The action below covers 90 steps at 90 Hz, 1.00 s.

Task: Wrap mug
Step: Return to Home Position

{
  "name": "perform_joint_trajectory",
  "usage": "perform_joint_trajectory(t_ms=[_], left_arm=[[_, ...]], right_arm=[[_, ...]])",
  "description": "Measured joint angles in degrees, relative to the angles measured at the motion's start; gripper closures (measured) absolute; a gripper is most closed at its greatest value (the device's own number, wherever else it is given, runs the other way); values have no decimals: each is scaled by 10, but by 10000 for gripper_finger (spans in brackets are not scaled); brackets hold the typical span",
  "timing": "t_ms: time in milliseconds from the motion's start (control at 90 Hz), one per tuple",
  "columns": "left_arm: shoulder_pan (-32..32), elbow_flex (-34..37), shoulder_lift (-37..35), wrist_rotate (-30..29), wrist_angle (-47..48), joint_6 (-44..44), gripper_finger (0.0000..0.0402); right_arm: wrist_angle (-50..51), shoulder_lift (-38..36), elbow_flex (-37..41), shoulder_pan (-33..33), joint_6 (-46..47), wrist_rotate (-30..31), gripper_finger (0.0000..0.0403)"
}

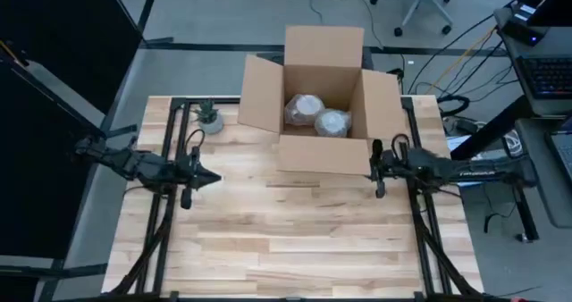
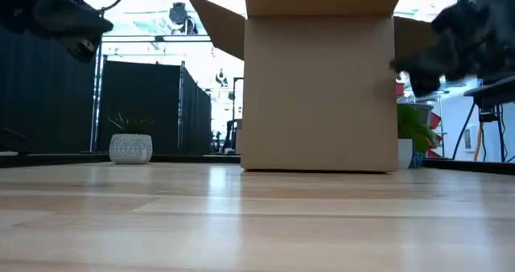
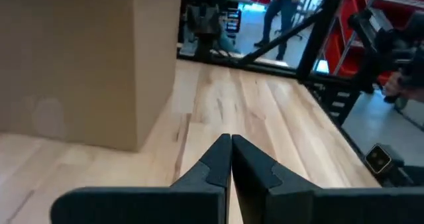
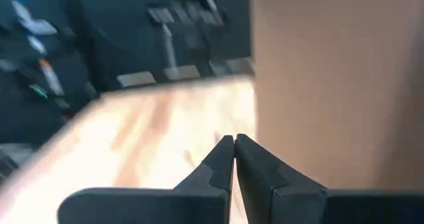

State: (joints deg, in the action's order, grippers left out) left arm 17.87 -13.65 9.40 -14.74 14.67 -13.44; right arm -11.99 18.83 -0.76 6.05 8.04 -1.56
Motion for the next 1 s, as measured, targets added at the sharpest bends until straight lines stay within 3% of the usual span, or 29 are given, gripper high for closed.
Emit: perform_joint_trajectory(t_ms=[156, 267, 400, 489, 833, 1000], left_arm=[[0, 13, -29, 6, 1, -8, 402], [0, 21, -41, 6, 3, -9, 402], [0, 21, -44, 8, 12, -13, 402], [-1, 21, -44, 15, 13, -11, 402], [-24, 86, -92, 43, -9, -12, 402], [-49, 87, -94, 43, -22, 30, 402]], right_arm=[[8, -53, 0, 25, -12, -4, 401], [77, -114, 0, 35, -15, -5, 401], [106, -187, -1, 36, -18, -39, 401], [103, -187, -2, 35, -22, -59, 401], [106, -177, -1, 35, -38, -41, 401], [106, -176, -1, 35, -42, -41, 401]])
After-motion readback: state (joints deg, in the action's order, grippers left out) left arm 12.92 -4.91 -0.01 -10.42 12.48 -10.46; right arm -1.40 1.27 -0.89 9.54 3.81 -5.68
